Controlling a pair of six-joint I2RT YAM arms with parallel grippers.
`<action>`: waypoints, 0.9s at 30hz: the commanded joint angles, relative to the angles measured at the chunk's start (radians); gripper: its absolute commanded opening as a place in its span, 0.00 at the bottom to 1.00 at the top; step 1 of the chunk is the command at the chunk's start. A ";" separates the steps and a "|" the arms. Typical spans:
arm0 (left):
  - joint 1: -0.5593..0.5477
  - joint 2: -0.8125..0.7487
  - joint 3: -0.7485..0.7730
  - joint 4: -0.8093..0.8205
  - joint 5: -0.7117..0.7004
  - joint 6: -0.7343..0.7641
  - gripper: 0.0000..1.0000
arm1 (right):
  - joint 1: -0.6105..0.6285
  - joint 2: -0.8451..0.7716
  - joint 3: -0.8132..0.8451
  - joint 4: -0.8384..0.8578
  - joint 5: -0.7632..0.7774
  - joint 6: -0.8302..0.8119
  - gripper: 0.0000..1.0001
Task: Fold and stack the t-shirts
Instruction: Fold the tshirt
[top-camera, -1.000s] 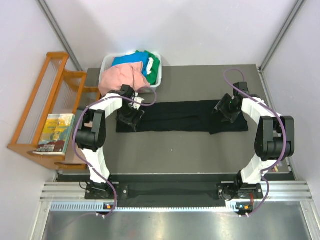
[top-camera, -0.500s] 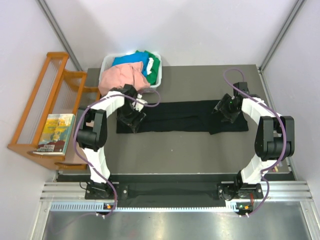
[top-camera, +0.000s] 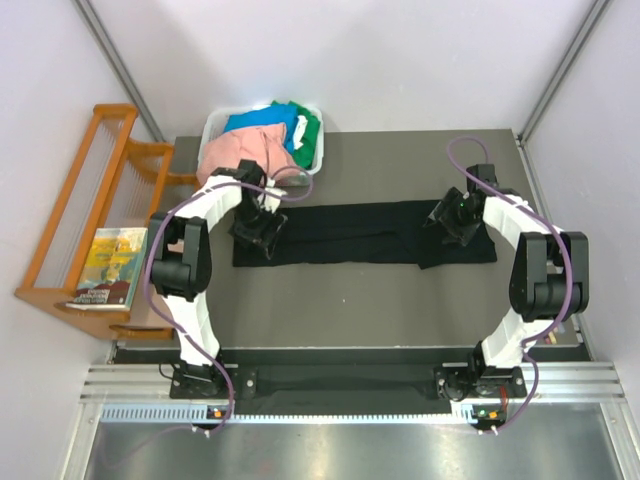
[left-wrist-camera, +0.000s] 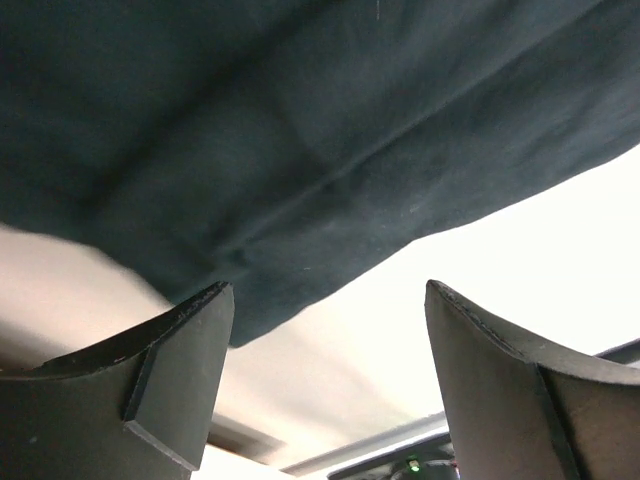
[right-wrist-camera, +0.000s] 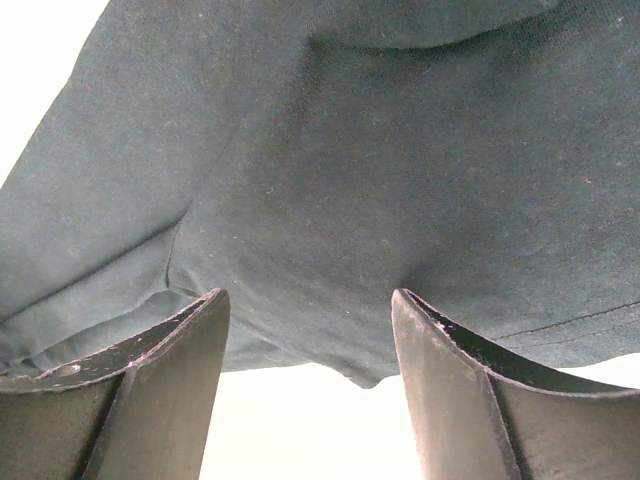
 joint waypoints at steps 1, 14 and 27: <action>0.000 -0.044 -0.132 0.138 -0.003 -0.055 0.81 | -0.002 0.030 0.032 0.048 -0.017 -0.012 0.66; -0.001 -0.222 -0.233 0.301 0.036 -0.120 0.81 | -0.002 0.079 0.095 0.094 -0.121 0.010 0.65; -0.004 -0.344 -0.411 0.446 -0.043 -0.140 0.81 | -0.002 0.046 0.094 0.078 -0.140 -0.001 0.66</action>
